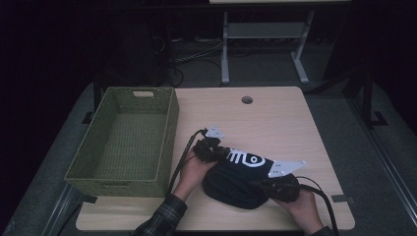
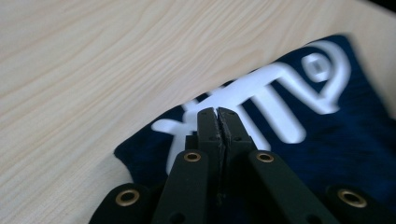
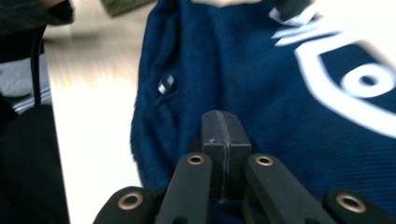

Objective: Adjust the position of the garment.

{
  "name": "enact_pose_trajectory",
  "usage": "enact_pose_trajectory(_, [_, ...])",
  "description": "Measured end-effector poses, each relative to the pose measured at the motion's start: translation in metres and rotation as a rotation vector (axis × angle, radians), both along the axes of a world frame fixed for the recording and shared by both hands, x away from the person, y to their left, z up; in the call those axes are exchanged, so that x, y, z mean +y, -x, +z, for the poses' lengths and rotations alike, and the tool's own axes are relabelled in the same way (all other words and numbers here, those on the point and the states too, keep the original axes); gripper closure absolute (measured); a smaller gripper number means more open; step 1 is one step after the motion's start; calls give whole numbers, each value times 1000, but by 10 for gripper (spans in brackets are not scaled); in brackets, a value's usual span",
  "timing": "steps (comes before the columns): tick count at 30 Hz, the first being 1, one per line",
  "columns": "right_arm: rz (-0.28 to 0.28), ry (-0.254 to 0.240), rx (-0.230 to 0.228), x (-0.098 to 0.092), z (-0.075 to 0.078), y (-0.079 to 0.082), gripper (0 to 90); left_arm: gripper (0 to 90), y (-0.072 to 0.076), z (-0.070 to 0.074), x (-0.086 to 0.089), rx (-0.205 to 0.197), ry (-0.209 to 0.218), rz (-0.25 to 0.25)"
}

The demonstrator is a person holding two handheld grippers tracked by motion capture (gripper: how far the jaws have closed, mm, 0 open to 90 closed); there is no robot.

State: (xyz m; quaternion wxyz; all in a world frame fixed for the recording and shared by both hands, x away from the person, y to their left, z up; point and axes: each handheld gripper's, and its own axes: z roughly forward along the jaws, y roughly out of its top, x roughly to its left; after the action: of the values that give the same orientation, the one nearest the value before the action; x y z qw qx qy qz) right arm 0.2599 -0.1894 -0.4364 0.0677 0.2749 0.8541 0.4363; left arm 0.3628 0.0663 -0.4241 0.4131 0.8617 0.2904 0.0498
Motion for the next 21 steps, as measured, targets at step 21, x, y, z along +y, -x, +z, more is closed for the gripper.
enact_pose_trajectory(21, [-182, 145, 24, -27, -27, -53, 900, 899, 62, -18, 19, 24, -140, -46])
